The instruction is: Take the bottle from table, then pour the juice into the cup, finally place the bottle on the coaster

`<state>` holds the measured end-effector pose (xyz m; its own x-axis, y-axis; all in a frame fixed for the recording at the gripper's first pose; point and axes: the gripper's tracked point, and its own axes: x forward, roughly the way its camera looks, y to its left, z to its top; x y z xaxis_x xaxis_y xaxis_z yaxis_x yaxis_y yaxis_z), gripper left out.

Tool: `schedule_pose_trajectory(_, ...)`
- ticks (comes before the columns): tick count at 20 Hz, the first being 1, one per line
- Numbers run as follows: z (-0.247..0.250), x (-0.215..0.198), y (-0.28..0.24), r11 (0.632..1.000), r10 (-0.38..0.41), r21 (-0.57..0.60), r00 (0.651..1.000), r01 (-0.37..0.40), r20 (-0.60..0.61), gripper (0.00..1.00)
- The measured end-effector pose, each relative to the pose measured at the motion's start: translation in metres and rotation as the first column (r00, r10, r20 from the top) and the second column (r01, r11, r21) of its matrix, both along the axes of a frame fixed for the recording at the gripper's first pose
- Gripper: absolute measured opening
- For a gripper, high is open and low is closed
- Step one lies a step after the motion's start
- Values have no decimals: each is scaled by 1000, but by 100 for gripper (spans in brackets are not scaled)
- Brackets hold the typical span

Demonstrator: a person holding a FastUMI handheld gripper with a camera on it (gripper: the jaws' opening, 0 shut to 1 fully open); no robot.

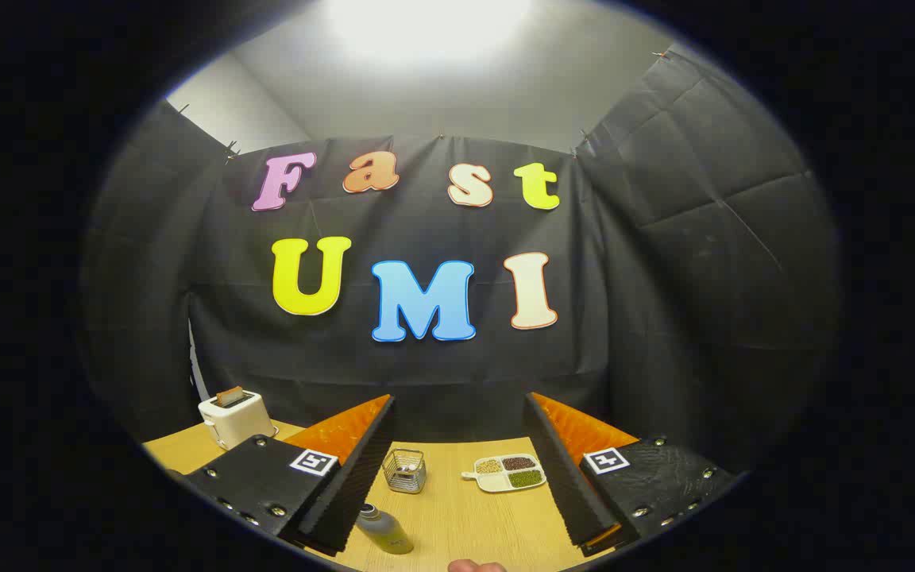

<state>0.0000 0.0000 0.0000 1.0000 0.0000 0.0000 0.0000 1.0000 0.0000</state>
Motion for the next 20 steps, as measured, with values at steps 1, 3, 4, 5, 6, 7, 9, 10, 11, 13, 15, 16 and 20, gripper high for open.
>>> schedule_pose_trajectory(1,-3,0,4,1000,10,4,1000,-10,-6,97)
schedule_pose_trajectory(3,-6,0,5,1000,16,10,1000,-16,-13,97)
schedule_pose_trajectory(4,-6,1,6,1000,16,13,1000,-16,-12,97)
schedule_pose_trajectory(5,-7,1,9,1000,22,15,1000,-21,-11,97)
schedule_pose_trajectory(6,-6,1,12,1000,28,14,1000,-28,-9,97)
schedule_pose_trajectory(7,-8,1,12,999,32,8,999,-32,-10,97)
schedule_pose_trajectory(9,-6,1,15,999,41,9,999,-41,-7,97)
schedule_pose_trajectory(10,-6,1,16,999,44,12,999,-44,-6,97)
schedule_pose_trajectory(11,-6,2,16,999,47,13,999,-47,-4,97)
schedule_pose_trajectory(13,-6,1,17,999,52,9,999,-52,-2,97)
schedule_pose_trajectory(15,-8,1,18,998,59,8,998,-60,4,97)
schedule_pose_trajectory(16,-11,0,23,997,76,17,997,-76,9,97)
schedule_pose_trajectory(20,-29,-2,33,995,95,40,995,-95,4,97)
